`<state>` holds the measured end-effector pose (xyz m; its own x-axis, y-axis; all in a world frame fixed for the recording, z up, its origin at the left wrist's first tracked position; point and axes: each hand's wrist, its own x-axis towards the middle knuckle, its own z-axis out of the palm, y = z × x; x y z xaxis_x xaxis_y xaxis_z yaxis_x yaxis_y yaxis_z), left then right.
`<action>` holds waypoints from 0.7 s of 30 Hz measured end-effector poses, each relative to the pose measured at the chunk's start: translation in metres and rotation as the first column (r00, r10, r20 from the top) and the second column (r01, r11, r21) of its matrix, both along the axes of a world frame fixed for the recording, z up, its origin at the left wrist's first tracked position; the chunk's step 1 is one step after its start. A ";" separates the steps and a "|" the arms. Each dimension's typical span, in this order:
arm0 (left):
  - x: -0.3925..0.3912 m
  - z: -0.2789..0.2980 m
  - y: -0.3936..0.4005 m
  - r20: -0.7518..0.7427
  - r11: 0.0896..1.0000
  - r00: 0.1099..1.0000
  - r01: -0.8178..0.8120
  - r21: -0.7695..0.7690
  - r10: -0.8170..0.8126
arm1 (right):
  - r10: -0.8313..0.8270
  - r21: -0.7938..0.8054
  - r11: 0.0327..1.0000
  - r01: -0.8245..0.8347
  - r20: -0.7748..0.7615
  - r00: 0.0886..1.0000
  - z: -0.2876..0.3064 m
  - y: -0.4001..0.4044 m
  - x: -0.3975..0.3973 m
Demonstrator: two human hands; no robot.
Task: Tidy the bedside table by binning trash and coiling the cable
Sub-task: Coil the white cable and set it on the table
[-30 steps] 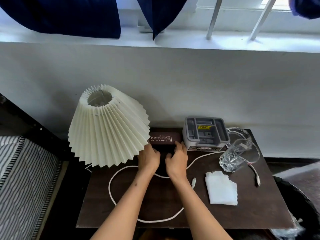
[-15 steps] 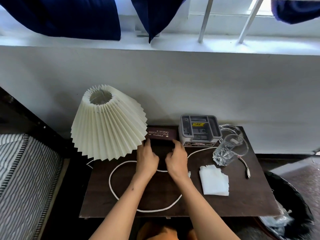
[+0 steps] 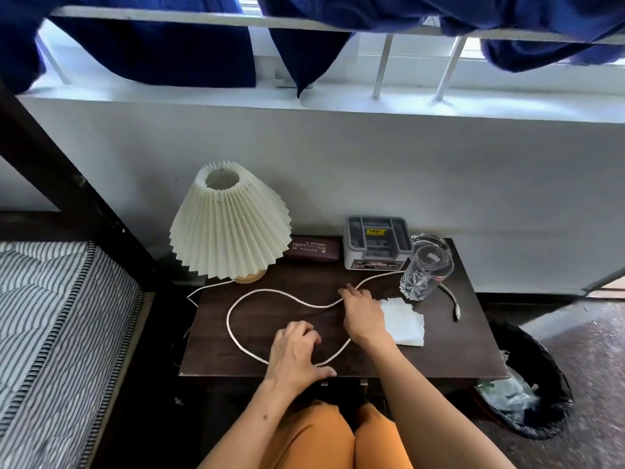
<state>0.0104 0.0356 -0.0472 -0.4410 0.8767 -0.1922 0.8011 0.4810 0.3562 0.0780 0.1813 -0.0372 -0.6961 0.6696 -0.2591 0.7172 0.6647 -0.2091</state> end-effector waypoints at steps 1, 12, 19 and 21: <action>0.002 -0.002 -0.001 -0.016 1.000 1.000 0.012 -0.008 -0.012 | 0.009 0.009 1.000 -0.009 0.012 1.000 -0.002 0.000 0.000; -0.006 -0.010 0.001 -0.139 0.990 0.986 0.077 -0.121 -0.094 | 0.030 0.071 0.997 -0.031 0.024 0.999 -0.010 0.015 -0.010; -0.015 -0.003 0.004 -0.119 1.000 0.993 -0.017 0.009 0.018 | 0.019 0.122 0.992 -0.008 -0.088 0.996 0.015 0.022 -0.017; -0.017 0.004 0.007 -0.101 0.997 0.993 -0.052 0.058 0.058 | -0.008 0.147 0.988 0.037 -0.187 0.982 0.034 0.026 -0.021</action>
